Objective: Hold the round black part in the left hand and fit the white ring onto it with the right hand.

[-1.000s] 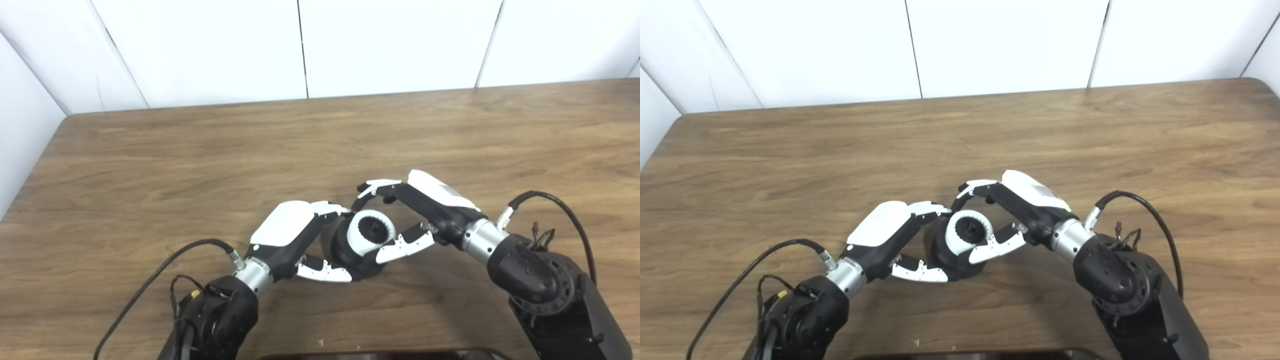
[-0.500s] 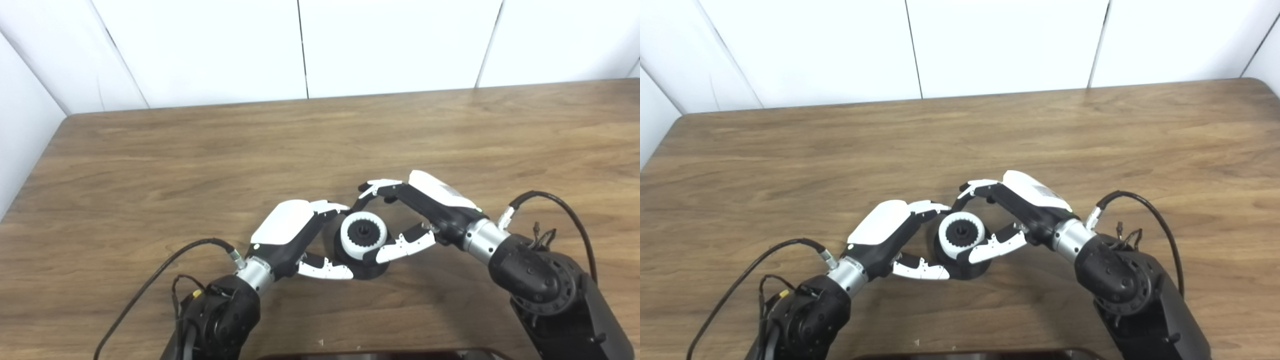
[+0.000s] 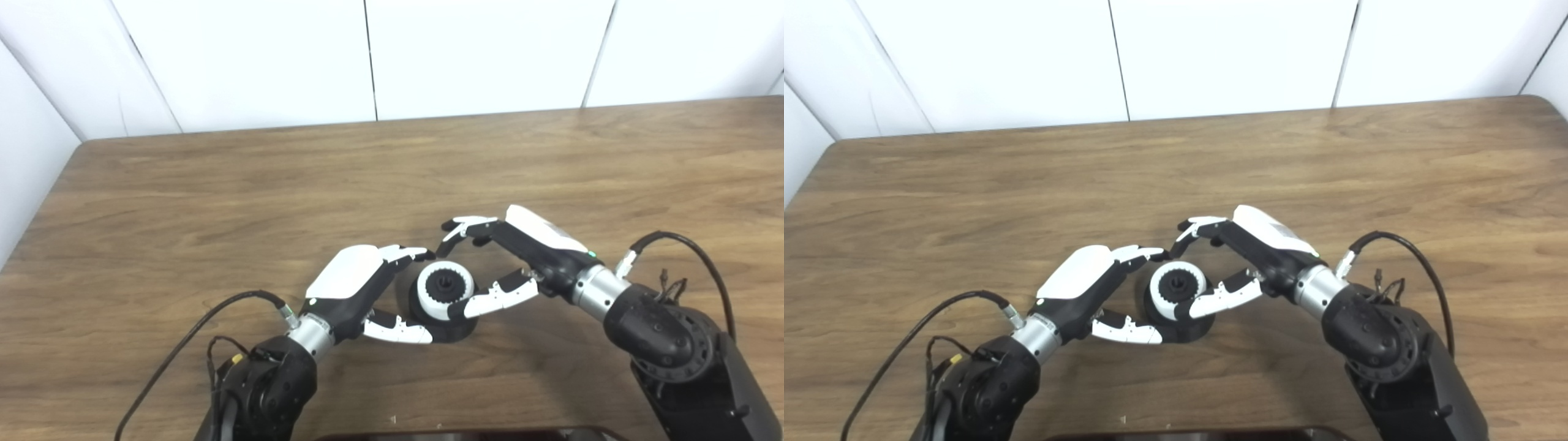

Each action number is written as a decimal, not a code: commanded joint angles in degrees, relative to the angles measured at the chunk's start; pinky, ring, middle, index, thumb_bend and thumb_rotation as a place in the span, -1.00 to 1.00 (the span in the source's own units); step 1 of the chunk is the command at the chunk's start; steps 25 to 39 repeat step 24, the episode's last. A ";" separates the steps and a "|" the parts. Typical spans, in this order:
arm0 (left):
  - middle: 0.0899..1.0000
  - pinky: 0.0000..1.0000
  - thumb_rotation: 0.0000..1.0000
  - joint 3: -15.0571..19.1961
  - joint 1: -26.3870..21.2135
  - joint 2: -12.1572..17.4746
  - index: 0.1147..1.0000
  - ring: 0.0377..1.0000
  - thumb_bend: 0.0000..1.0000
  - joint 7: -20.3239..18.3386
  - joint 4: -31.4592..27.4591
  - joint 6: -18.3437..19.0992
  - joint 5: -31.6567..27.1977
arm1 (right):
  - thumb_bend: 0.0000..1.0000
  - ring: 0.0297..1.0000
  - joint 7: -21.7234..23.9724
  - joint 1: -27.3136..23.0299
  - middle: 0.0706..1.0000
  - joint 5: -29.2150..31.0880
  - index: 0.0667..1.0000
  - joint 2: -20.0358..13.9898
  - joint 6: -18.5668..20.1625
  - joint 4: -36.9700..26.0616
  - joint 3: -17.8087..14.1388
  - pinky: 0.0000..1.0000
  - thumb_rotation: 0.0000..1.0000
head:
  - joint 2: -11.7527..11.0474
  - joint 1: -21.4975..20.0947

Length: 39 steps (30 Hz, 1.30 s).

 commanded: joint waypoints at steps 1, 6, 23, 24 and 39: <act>0.74 0.64 0.11 2.06 -0.94 1.23 0.70 0.85 0.86 -0.01 -1.84 1.37 -1.06 | 0.68 0.79 -2.09 -1.70 0.73 1.68 0.45 -0.13 -0.79 -1.00 -2.34 0.59 -0.14 | -0.05 0.06; 0.79 0.66 0.63 6.20 0.16 2.11 0.78 0.85 0.71 0.14 -4.10 3.24 -4.96 | 0.58 0.76 -6.05 0.67 0.74 8.79 0.62 3.61 0.02 -0.26 -8.58 0.61 -0.04 | -1.02 0.73; 1.00 0.99 1.00 26.80 3.23 -13.37 1.00 0.99 0.21 15.83 -5.99 5.90 -37.40 | -0.09 0.91 -22.49 5.93 0.98 29.03 0.93 18.50 -5.33 5.84 -21.41 0.76 0.50 | -1.08 0.68; 1.00 1.00 1.00 27.13 3.35 -13.82 1.00 1.00 0.20 16.51 -6.31 6.28 -38.21 | -0.12 0.93 -23.28 6.24 0.98 29.63 0.94 19.18 -4.94 5.71 -21.63 0.79 0.53 | -1.02 0.75; 1.00 1.00 1.00 27.13 3.35 -13.82 1.00 1.00 0.20 16.51 -6.31 6.28 -38.21 | -0.12 0.93 -23.28 6.24 0.98 29.63 0.94 19.18 -4.94 5.71 -21.63 0.79 0.53 | -1.02 0.75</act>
